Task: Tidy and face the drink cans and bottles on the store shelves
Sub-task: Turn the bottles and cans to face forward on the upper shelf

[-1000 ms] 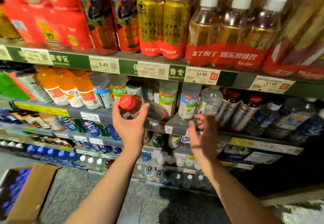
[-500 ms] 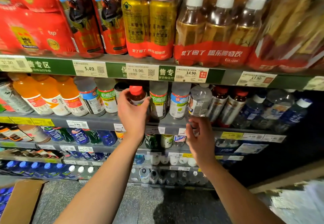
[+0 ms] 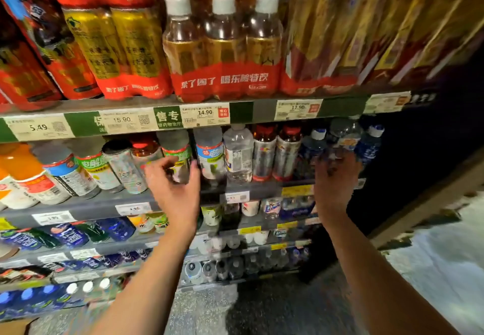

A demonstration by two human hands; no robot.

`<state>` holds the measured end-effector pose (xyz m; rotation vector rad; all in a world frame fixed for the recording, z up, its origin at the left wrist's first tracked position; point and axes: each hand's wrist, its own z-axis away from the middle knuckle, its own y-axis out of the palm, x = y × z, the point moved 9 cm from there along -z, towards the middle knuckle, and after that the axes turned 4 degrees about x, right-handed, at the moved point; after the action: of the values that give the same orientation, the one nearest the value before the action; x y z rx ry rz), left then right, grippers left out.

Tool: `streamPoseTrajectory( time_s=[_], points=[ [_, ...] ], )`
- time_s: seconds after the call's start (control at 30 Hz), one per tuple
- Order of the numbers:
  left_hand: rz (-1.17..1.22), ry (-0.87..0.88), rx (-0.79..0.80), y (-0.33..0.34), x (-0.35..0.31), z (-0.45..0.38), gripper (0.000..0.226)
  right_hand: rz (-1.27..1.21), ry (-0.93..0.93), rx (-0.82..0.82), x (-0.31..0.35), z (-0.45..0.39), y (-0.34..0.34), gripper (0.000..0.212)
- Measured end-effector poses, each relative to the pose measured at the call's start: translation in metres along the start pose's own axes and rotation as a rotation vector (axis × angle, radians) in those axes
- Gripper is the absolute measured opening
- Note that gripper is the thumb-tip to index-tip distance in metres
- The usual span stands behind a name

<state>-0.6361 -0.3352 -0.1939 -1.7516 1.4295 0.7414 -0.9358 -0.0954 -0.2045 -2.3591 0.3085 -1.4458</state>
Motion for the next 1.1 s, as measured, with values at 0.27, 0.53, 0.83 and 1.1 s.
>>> streamPoseTrajectory(
  time_s=[0.27,0.53,0.83,1.1],
  points=[
    [0.127,0.033,0.594,0.152,-0.097,0.082,0.031,0.102,-0.049,0.112,-0.024,-0.066,-0.024,0.061],
    [-0.147,0.027,0.838,0.248,-0.134,0.109,0.076,0.118,-0.032,0.378,-0.047,-0.096,0.001,0.082],
    [-0.448,0.053,0.75,0.264,-0.137,0.106,0.073,0.178,-0.159,0.455,-0.037,-0.094,0.004,0.075],
    [-0.4,0.218,0.625,0.231,-0.132,0.13,0.065,0.063,-0.049,0.5,-0.053,-0.09,-0.011,0.082]
  ],
)
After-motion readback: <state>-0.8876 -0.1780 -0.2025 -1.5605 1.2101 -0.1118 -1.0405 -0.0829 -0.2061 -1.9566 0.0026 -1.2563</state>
